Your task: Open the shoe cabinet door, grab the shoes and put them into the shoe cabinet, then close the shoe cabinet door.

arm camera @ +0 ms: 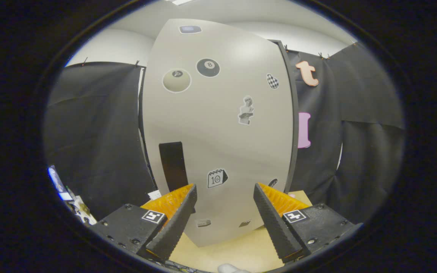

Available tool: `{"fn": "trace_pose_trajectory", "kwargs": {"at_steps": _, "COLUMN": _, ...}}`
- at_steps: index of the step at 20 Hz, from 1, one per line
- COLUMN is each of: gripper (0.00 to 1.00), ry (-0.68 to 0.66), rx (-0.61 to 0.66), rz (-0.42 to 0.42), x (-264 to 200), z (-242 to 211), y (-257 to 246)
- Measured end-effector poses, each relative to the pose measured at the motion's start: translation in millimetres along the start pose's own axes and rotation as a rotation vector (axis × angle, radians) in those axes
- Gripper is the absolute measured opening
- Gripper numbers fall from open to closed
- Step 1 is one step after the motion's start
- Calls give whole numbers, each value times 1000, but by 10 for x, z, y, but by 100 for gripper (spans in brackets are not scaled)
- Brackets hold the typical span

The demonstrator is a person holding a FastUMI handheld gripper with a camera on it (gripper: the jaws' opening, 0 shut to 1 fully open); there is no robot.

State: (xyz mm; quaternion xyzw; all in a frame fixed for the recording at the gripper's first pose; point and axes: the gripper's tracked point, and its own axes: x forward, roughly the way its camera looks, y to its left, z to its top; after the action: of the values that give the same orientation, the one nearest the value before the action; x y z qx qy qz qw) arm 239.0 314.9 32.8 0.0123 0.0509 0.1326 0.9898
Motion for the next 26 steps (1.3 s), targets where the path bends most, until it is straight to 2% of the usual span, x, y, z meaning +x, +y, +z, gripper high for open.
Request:
{"fn": "trace_pose_trajectory", "kwargs": {"at_steps": 10, "gripper": 98, "ry": 21, "rx": 5, "rz": -38, "x": 42, "z": -77, "y": -174}}
{"fn": "trace_pose_trajectory", "kwargs": {"at_steps": 19, "gripper": 98, "ry": -44, "rx": 0, "rz": -144, "x": -573, "z": -9, "y": -206}}
{"fn": "trace_pose_trajectory", "kwargs": {"at_steps": 26, "gripper": 98, "ry": -35, "rx": -2, "rz": -224, "x": -1060, "z": -221, "y": -256}}
